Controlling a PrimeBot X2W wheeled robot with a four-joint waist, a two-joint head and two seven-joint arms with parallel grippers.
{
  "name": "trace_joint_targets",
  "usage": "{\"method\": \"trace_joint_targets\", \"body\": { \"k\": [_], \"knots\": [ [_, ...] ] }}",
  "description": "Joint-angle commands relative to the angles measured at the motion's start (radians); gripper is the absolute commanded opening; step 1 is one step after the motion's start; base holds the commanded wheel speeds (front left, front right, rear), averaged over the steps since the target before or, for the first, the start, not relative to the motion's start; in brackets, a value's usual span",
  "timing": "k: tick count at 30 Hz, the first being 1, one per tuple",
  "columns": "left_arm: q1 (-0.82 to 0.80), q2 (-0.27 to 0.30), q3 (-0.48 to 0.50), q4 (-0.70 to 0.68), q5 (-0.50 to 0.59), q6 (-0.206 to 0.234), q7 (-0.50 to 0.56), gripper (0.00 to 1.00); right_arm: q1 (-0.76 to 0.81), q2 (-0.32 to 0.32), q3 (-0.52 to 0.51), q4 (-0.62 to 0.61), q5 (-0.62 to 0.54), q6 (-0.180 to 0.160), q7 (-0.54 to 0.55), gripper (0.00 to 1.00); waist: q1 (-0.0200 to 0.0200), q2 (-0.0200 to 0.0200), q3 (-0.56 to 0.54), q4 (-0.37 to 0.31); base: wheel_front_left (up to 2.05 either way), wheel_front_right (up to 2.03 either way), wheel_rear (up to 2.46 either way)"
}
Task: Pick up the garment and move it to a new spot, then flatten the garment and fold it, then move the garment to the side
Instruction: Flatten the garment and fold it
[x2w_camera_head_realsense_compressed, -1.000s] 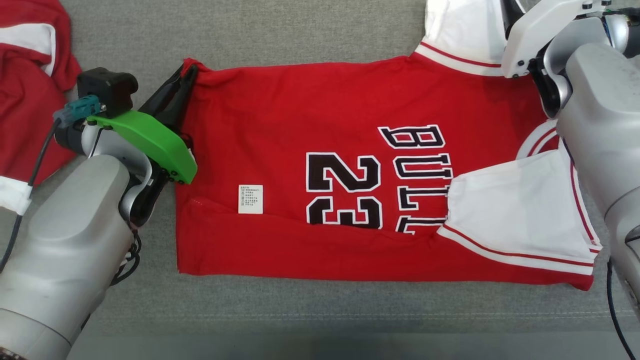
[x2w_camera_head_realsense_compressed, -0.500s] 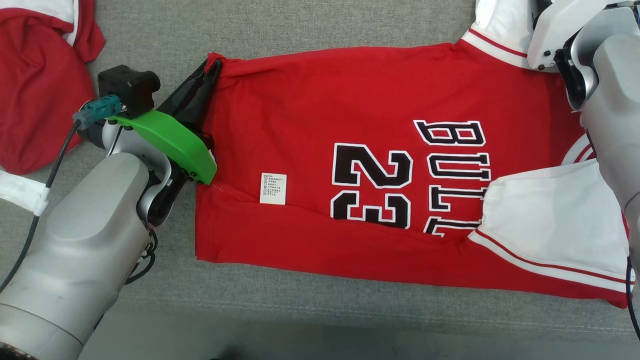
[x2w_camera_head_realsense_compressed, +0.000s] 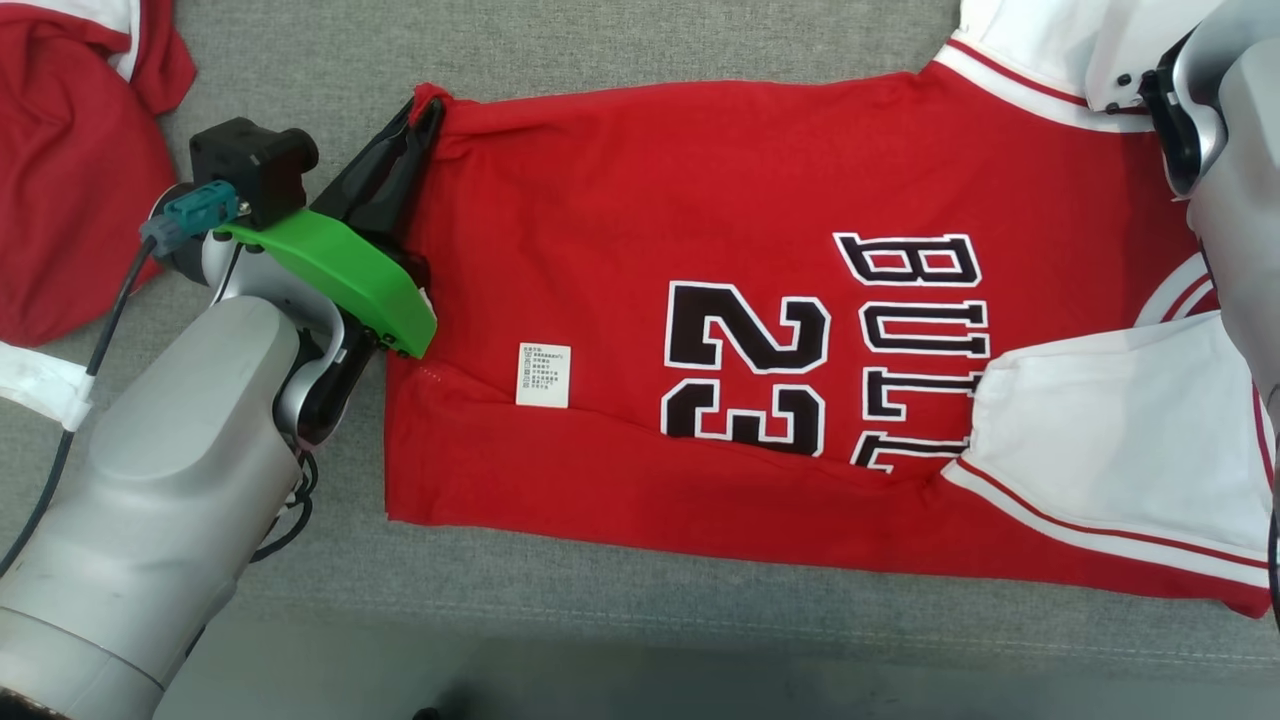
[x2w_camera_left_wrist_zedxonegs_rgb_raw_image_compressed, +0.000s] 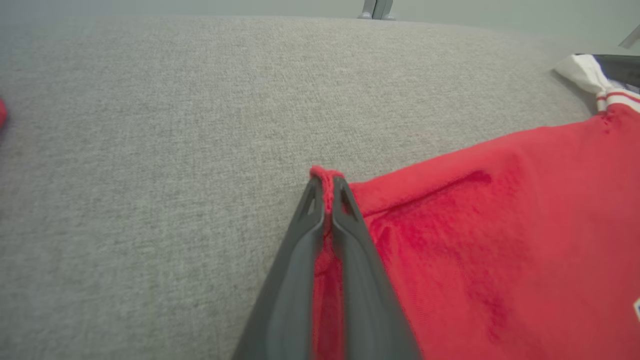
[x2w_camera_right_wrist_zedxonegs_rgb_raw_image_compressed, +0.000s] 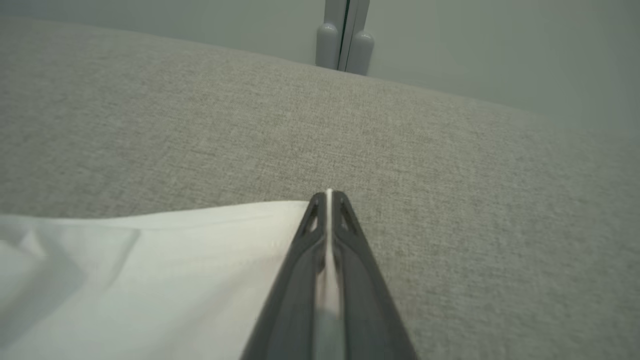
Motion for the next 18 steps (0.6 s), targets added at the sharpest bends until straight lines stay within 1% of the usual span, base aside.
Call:
{"method": "trace_joint_targets", "body": {
  "k": [1, 8, 13, 18],
  "knots": [
    [0.01, 0.003, 0.006, -0.003, 0.01, 0.005, -0.005, 0.0, 0.012, -0.006, -0.006, 0.013, -0.01, -0.002, 0.003, 0.0, 0.0, 0.0, -0.001, -0.002, 0.0, 0.0, 0.0],
    [0.023, 0.014, 0.053, 0.01, -0.006, 0.0, -0.008, 0.0, 0.003, 0.023, -0.046, 0.008, -0.041, -0.002, -0.051, 0.0, 0.0, 0.0, -0.021, -0.023, 0.0, 0.0, 0.0],
    [0.043, 0.017, 0.111, 0.013, 0.008, -0.005, -0.008, 0.0, 0.003, 0.033, -0.058, -0.003, -0.025, -0.002, -0.082, 0.0, 0.0, 0.0, -0.049, -0.045, 0.0, 0.0, 0.0],
    [0.062, 0.017, 0.176, 0.014, 0.022, -0.007, -0.008, 0.0, 0.028, 0.04, -0.052, -0.037, 0.006, -0.002, -0.092, 0.0, 0.0, 0.0, -0.081, -0.068, 0.0, 0.0, 0.0]
  ]
}}
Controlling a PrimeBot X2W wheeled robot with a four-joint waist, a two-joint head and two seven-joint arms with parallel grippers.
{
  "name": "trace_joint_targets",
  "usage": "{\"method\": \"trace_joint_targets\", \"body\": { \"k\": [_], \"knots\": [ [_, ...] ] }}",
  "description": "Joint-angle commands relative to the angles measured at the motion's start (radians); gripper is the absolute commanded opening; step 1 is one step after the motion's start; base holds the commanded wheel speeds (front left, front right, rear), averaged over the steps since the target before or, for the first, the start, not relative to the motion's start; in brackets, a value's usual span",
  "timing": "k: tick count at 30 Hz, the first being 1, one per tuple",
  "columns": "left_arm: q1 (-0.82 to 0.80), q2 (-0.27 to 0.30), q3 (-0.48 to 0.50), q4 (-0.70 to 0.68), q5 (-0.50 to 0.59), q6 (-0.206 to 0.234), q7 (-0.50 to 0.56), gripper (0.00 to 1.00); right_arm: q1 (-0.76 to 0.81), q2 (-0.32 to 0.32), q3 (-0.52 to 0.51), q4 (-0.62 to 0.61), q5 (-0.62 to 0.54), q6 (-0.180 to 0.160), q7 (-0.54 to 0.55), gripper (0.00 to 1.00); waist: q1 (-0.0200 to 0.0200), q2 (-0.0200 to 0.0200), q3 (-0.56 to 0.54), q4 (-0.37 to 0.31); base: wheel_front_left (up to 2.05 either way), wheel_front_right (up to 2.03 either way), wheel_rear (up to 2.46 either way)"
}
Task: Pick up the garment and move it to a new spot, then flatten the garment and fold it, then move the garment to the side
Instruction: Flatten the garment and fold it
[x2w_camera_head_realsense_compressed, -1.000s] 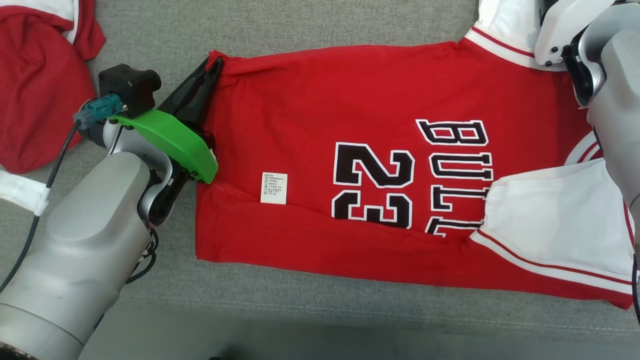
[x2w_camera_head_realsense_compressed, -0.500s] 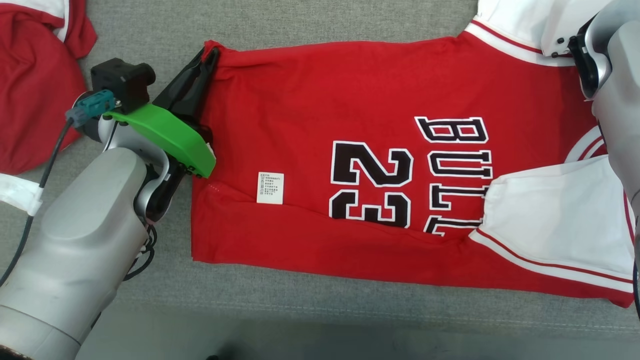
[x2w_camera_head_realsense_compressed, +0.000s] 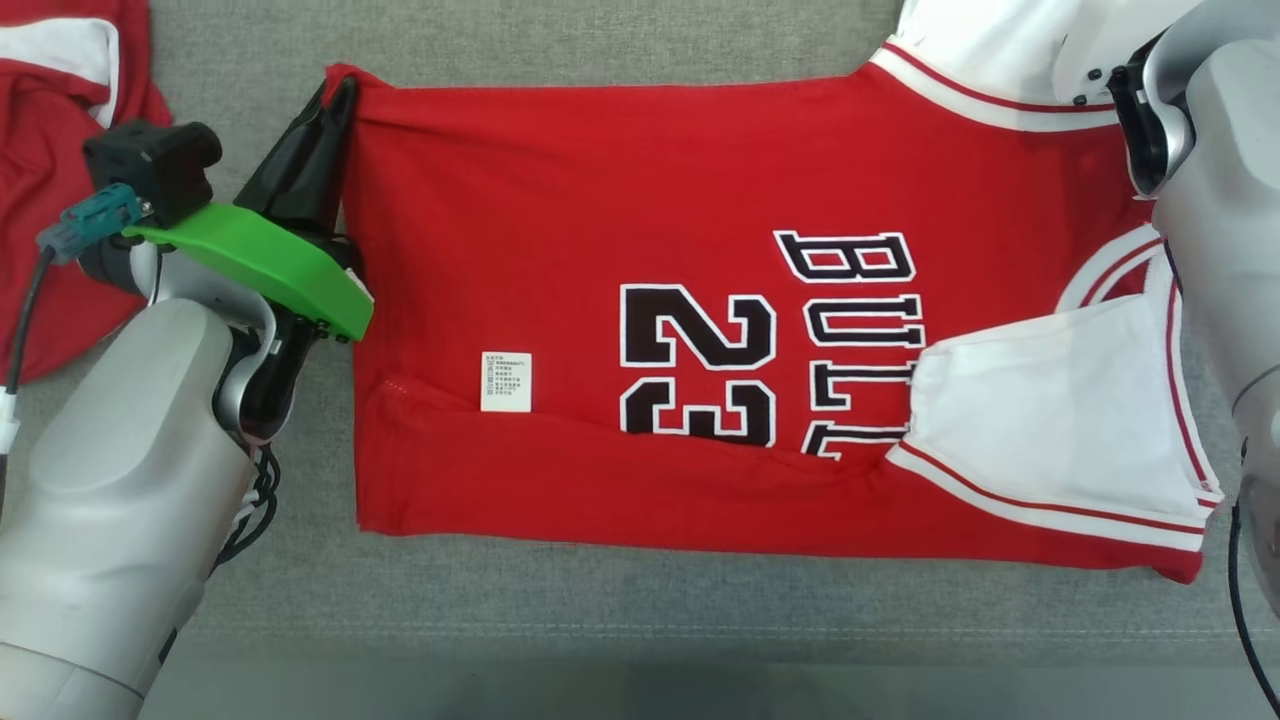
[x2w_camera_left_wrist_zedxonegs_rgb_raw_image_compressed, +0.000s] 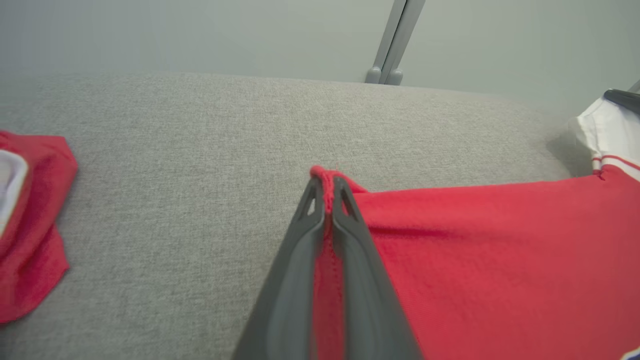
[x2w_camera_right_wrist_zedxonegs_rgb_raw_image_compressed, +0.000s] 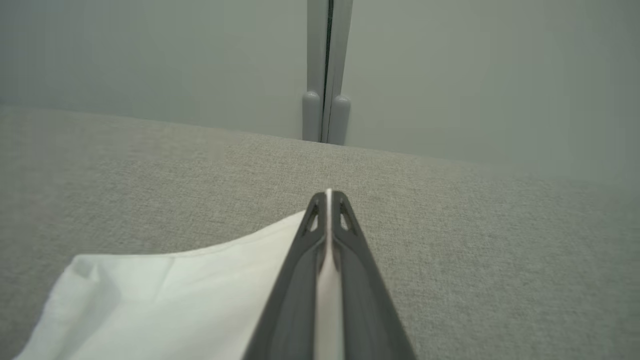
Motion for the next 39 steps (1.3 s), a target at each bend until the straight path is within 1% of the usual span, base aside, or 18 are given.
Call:
{"method": "trace_joint_targets", "body": {
  "k": [1, 4, 6, 7, 10, 20, 25, 26, 34, 39],
  "knots": [
    [0.02, 0.011, 0.025, 0.008, 0.007, -0.001, -0.006, 0.0, 0.023, 0.005, 0.006, -0.024, 0.023, -0.002, -0.009, 0.0, 0.0, -0.0001, -0.027, -0.025, 0.0, 0.0, 0.0],
    [0.03, 0.011, 0.054, 0.018, 0.014, -0.005, -0.005, 0.0, 0.051, 0.006, 0.022, -0.084, 0.062, -0.002, -0.008, 0.0, 0.0, -0.0001, -0.042, -0.04, 0.0, 0.0, 0.0],
    [0.05, 0.006, 0.069, 0.027, 0.024, -0.008, -0.005, 0.0, 0.101, -0.003, 0.052, -0.159, 0.118, -0.002, -0.008, 0.0, 0.0, -0.0001, -0.059, -0.052, 0.0, 0.0, 0.0],
    [0.05, 0.006, 0.069, 0.027, 0.024, -0.008, -0.005, 0.0, 0.101, -0.003, 0.052, -0.159, 0.118, -0.002, -0.008, 0.0, 0.0, -0.0001, -0.059, -0.052, 0.0, 0.0, 0.0],
    [0.075, 0.006, 0.086, 0.03, 0.023, -0.01, -0.005, 0.0, 0.165, -0.018, 0.089, -0.243, 0.191, -0.002, -0.008, 0.0, 0.0, -0.0001, -0.076, -0.065, 0.0, 0.0, 0.0],
    [0.183, 0.027, 0.134, 0.01, 0.025, -0.017, -0.005, 0.0, 0.417, -0.109, 0.204, -0.555, 0.456, -0.002, -0.009, 0.0, 0.0, -0.0001, -0.136, -0.107, 0.0, 0.0, 0.0],
    [0.248, 0.033, 0.148, -0.03, 0.029, -0.018, -0.005, 0.0, 0.532, -0.155, 0.24, -0.693, 0.576, -0.002, -0.009, 0.0, 0.0, -0.0001, -0.173, -0.125, 0.0, 0.0, 0.0],
    [0.278, 0.041, 0.148, -0.047, 0.026, -0.018, -0.005, 0.0, 0.574, -0.174, 0.251, -0.735, 0.61, -0.002, -0.009, 0.0, 0.0, -0.0001, -0.187, -0.131, 0.0, 0.0, 0.0],
    [0.391, 0.046, 0.149, -0.108, 0.007, -0.018, -0.005, 0.0, 0.725, -0.246, 0.323, -0.871, 0.747, -0.002, -0.009, 0.0, 0.0, -0.0001, -0.24, -0.142, 0.0, 0.0, 0.0],
    [0.445, 0.023, 0.197, -0.107, 0.01, -0.018, -0.005, 0.0, 0.805, -0.28, 0.361, -0.91, 0.806, -0.002, -0.009, 0.0, 0.0, -0.0001, -0.263, -0.143, 0.0, 0.0, 0.0]
  ]
}}
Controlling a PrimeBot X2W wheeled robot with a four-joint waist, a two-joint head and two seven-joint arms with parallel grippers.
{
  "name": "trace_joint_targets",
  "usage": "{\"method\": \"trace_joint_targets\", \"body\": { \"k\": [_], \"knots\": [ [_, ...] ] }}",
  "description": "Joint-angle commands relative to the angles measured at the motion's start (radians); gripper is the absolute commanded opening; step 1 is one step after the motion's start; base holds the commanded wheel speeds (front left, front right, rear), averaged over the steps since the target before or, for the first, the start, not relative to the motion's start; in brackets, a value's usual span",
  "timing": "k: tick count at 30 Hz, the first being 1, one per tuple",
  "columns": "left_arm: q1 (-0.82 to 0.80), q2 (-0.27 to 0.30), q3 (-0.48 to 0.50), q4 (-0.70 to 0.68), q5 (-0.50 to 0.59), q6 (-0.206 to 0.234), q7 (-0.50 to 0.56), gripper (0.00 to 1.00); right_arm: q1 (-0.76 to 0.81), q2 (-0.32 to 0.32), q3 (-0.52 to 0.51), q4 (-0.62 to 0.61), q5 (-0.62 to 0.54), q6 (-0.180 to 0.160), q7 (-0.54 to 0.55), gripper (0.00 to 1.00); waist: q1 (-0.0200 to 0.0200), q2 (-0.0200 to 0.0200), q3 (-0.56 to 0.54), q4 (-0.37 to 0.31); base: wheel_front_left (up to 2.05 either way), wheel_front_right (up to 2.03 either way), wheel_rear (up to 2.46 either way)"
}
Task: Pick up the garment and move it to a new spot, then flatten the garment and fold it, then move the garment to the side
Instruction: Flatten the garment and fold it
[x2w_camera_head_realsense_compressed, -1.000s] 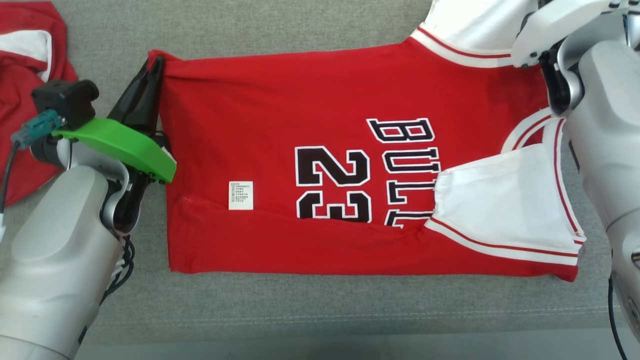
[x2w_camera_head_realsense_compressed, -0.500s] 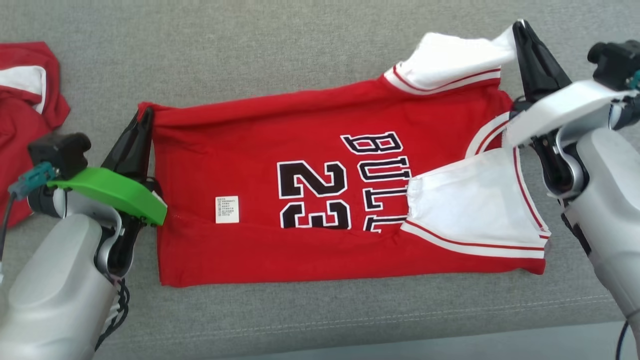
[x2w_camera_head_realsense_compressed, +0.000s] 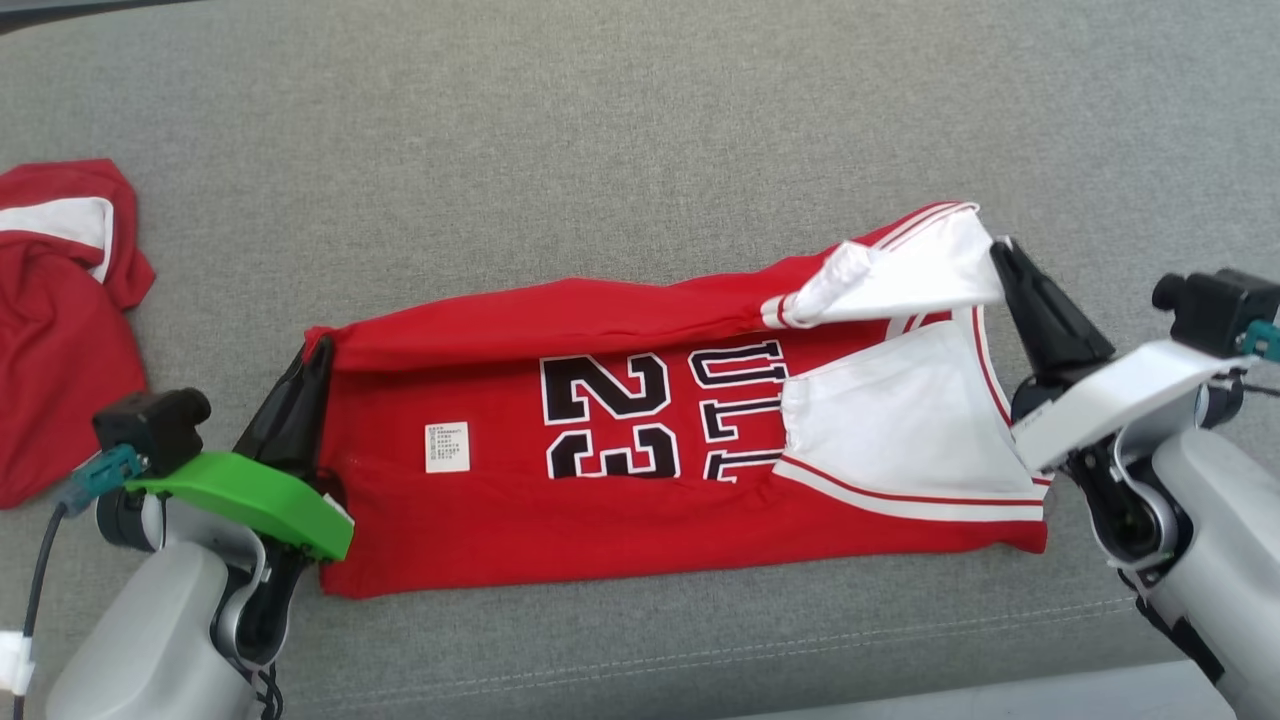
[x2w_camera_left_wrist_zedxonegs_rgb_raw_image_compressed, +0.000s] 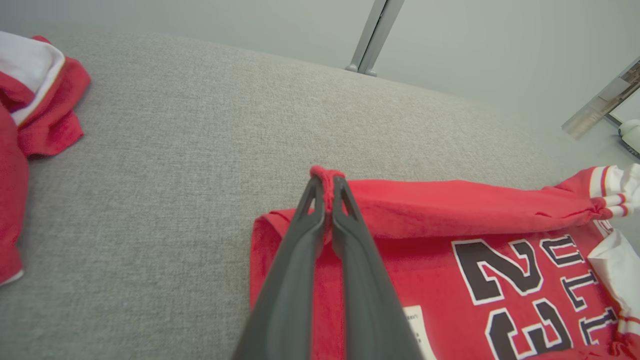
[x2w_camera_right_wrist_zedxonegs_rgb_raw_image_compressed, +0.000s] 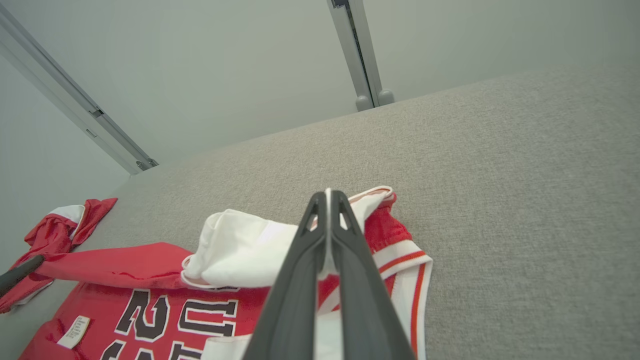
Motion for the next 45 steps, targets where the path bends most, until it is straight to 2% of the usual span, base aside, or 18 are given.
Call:
{"method": "trace_joint_targets", "body": {
  "k": [1, 19, 31, 32, 33, 34, 35, 45],
  "knots": [
    [0.028, -0.005, 0.021, -0.002, 0.003, -0.003, -0.003, 0.0, 0.027, -0.014, 0.013, -0.005, 0.012, -0.001, -0.004, 0.0, 0.0001, -0.0001, -0.014, -0.003, 0.0, 0.0, 0.0],
    [0.138, -0.076, 0.072, 0.027, 0.048, -0.003, -0.003, 0.0, 0.151, -0.074, 0.146, -0.022, 0.109, -0.001, -0.004, 0.0, 0.0001, -0.0001, -0.068, 0.004, 0.0, 0.0, 0.0],
    [0.172, -0.108, 0.088, 0.078, 0.082, -0.003, -0.003, 0.0, 0.134, -0.057, 0.249, 0.108, 0.059, -0.001, -0.004, 0.0, 0.0001, -0.0001, -0.102, -0.005, 0.0, 0.0, 0.0],
    [0.173, -0.109, 0.09, 0.082, 0.085, -0.003, -0.003, 0.04, 0.128, -0.054, 0.25, 0.119, 0.056, -0.001, -0.004, 0.04, 0.0001, -0.0001, -0.103, -0.006, 0.0, 0.0, 0.0],
    [0.173, -0.108, 0.097, 0.087, 0.091, -0.003, -0.003, 0.36, 0.122, -0.051, 0.244, 0.126, 0.047, -0.001, -0.004, 0.49, 0.0001, -0.0001, -0.104, -0.005, 0.0, 0.0, 0.0],
    [0.173, -0.111, 0.103, 0.091, 0.098, -0.003, -0.003, 0.77, 0.122, -0.044, 0.236, 0.13, 0.043, -0.001, -0.004, 1.0, 0.0001, -0.0001, -0.105, -0.005, 0.0, 0.0, 0.0],
    [0.175, -0.115, 0.108, 0.092, 0.105, -0.003, -0.003, 1.0, 0.126, -0.038, 0.232, 0.134, 0.041, -0.001, -0.004, 1.0, 0.0001, -0.0001, -0.106, -0.005, 0.0, 0.0, 0.0],
    [0.216, -0.148, 0.229, 0.046, 0.192, -0.003, -0.003, 1.0, 0.161, -0.03, 0.123, 0.079, -0.004, -0.001, -0.004, 1.0, 0.0001, -0.0001, -0.126, -0.004, 0.0, 0.0, 0.0]
  ]
}}
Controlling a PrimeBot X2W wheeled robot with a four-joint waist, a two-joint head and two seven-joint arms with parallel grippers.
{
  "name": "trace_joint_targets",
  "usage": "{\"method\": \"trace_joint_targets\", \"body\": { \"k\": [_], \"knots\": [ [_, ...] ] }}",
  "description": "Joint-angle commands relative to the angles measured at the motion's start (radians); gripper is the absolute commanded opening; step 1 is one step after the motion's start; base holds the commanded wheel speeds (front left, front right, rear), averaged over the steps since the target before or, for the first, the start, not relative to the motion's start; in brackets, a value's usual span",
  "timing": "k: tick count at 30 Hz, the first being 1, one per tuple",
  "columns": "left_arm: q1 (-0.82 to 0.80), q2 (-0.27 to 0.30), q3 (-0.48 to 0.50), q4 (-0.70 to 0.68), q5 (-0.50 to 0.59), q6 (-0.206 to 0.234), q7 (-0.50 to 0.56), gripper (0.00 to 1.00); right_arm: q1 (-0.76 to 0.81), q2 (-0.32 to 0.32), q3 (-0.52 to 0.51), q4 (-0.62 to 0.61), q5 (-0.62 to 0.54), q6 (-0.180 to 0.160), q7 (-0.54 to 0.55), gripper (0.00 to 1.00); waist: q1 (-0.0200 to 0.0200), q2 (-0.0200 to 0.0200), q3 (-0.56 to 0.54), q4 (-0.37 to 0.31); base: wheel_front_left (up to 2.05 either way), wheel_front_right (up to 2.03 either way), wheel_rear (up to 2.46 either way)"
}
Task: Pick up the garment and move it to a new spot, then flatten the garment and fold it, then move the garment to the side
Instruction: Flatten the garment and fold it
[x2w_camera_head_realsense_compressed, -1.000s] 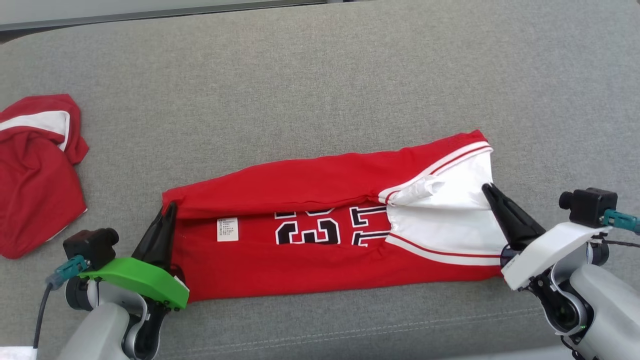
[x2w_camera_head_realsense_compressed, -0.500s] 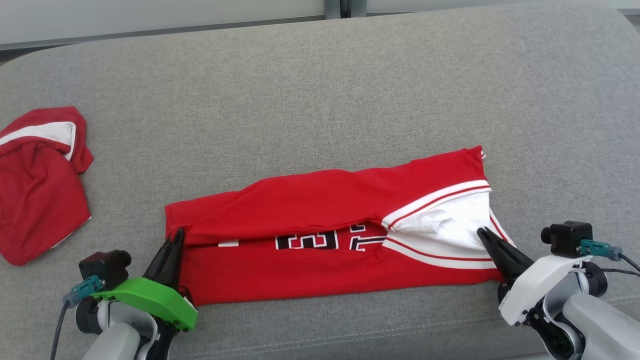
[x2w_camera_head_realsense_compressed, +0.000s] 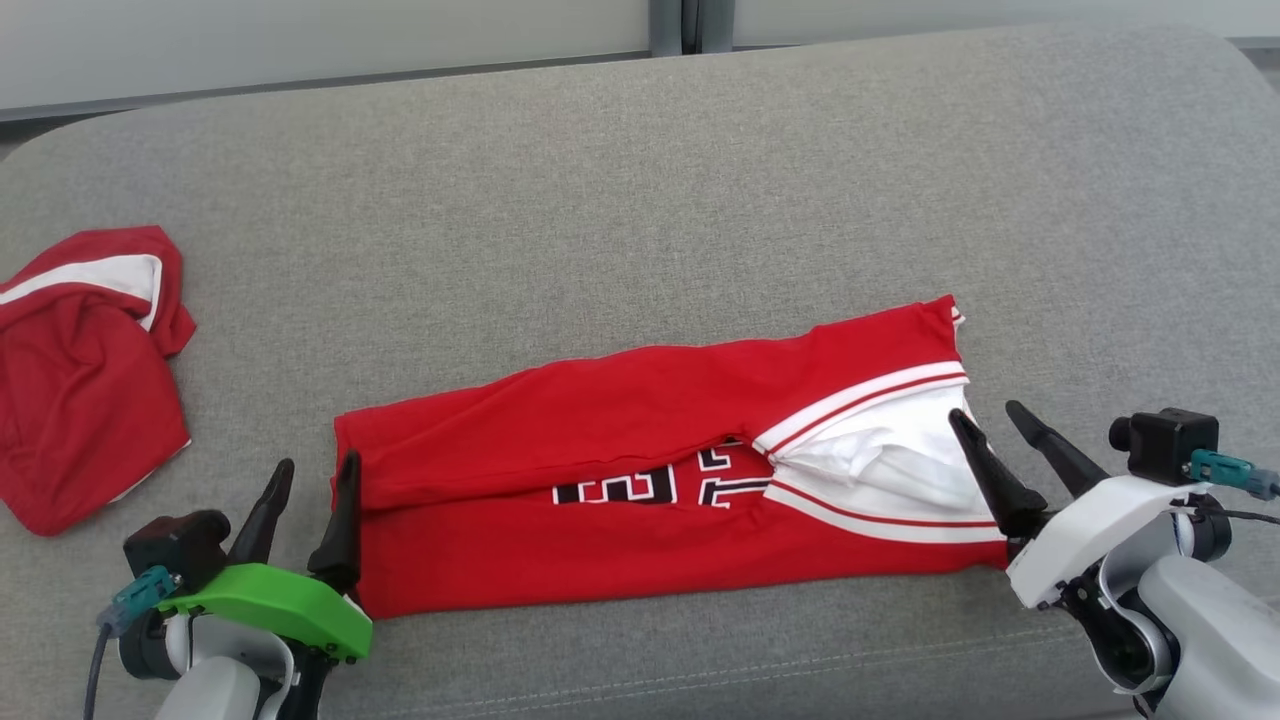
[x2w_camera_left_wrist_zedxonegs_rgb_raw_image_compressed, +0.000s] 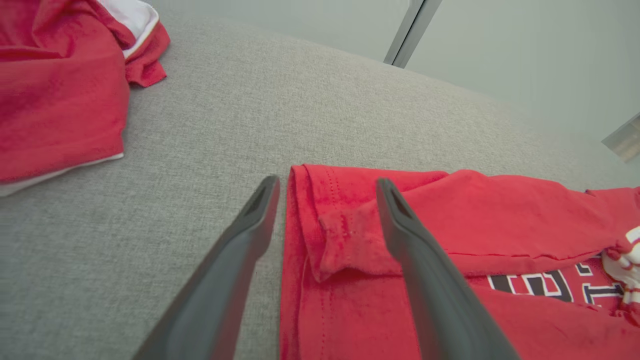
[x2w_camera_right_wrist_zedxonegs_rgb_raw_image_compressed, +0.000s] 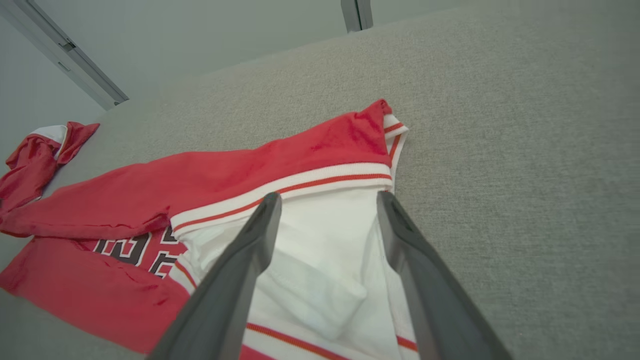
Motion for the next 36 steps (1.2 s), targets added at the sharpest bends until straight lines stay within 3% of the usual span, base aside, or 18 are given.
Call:
{"method": "trace_joint_targets", "body": {
  "k": [1, 18, 26, 36],
  "knots": [
    [0.027, -0.009, 0.033, -0.026, 0.027, -0.002, -0.003, 1.0, 0.025, 0.002, -0.031, -0.017, -0.02, -0.001, -0.004, 1.0, 0.0, 0.0, -0.011, 0.0, 0.0, 0.0, 0.0],
    [0.199, -0.146, 0.326, -0.344, 0.386, 0.025, -0.003, 1.0, 0.124, 0.065, -0.194, -0.038, -0.185, -0.001, -0.004, 1.0, 0.0, 0.0, -0.064, 0.015, 0.0, 0.0, 0.0],
    [0.285, -0.188, 0.394, -0.433, 0.468, 0.029, -0.003, 1.0, 0.168, 0.117, -0.291, 0.004, -0.273, -0.001, -0.004, 1.0, 0.0, 0.0, -0.103, 0.019, 0.0, 0.0, 0.0],
    [0.362, -0.208, 0.413, -0.475, 0.545, 0.027, -0.003, 1.0, 0.173, 0.156, -0.361, 0.072, -0.37, -0.001, -0.004, 1.0, 0.0, 0.0, -0.142, 0.031, 0.0, 0.0, 0.0]
  ]
}}
